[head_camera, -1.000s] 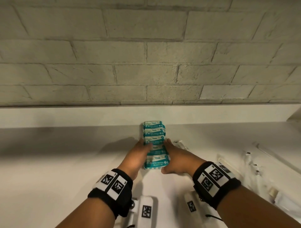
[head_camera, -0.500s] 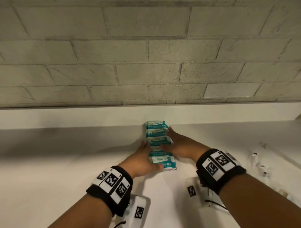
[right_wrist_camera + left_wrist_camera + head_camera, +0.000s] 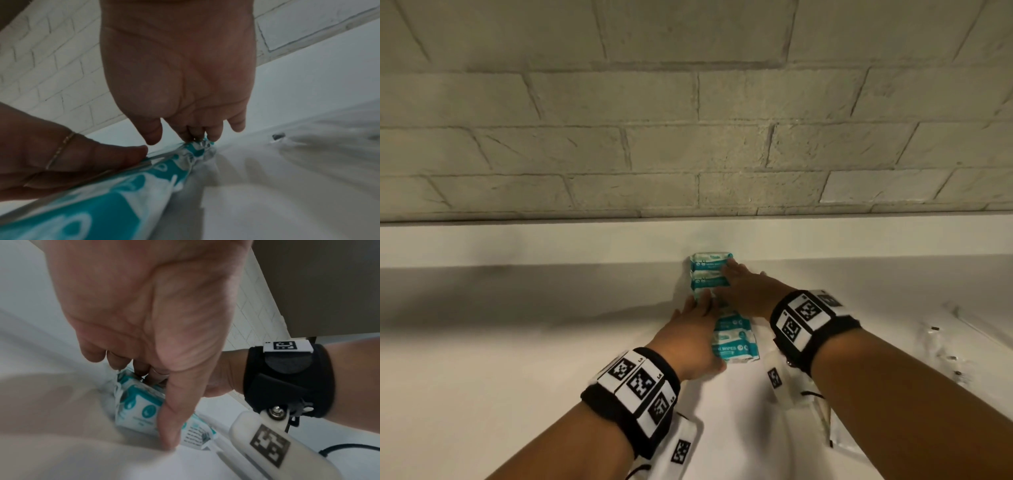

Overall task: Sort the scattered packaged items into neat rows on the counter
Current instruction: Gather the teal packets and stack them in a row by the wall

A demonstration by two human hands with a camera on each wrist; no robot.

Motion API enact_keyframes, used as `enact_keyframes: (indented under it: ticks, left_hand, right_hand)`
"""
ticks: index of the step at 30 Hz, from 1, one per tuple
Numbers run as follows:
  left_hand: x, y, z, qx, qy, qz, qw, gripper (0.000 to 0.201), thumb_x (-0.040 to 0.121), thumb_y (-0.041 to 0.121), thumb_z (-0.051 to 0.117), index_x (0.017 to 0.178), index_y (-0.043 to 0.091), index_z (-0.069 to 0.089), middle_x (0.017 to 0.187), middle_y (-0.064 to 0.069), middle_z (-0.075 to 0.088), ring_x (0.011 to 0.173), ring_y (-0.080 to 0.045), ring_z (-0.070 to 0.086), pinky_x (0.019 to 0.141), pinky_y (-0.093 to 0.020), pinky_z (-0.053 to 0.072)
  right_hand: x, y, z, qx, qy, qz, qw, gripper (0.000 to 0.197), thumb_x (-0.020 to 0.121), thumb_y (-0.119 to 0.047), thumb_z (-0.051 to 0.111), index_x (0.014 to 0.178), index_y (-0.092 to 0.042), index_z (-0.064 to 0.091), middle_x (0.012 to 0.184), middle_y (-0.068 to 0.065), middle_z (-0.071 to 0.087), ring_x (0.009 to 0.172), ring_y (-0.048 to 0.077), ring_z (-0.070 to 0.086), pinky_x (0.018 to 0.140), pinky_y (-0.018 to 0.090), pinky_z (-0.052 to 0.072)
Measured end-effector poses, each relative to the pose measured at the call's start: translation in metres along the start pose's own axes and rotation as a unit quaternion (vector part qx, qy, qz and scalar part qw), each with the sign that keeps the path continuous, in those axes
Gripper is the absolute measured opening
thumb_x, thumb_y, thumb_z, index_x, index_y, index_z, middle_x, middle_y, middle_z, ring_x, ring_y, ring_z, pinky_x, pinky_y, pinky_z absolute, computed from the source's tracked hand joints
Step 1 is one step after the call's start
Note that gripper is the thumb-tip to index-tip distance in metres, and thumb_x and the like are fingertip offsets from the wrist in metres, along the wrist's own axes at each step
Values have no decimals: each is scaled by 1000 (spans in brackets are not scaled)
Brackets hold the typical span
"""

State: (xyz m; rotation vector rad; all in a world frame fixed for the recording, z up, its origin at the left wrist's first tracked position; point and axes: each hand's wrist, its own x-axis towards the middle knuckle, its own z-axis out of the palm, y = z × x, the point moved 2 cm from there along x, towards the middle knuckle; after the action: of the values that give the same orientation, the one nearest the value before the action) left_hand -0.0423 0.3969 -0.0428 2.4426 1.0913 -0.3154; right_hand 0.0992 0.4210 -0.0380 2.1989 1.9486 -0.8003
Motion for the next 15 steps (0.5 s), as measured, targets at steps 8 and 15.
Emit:
enact_keyframes:
  ticks: [8, 15]
  left_hand:
    - [-6, 2, -1, 18, 4, -4, 1000, 104, 76, 41, 70, 152, 31, -1, 162, -5, -5, 148, -34, -4, 120, -51, 9]
    - [-53, 20, 6, -7, 80, 18, 997, 103, 79, 57, 65, 154, 27, 0, 162, -4, -8, 148, -31, -5, 119, -40, 4]
  right_hand:
    - [-12, 13, -1, 10, -5, 15, 1000, 69, 99, -50, 31, 154, -25, -3, 162, -4, -9, 149, 21, -4, 120, 51, 0]
    - [-131, 35, 27, -32, 75, -64, 995, 58, 93, -32, 53, 147, -32, 32, 158, -2, 25, 144, 22, 26, 114, 36, 27]
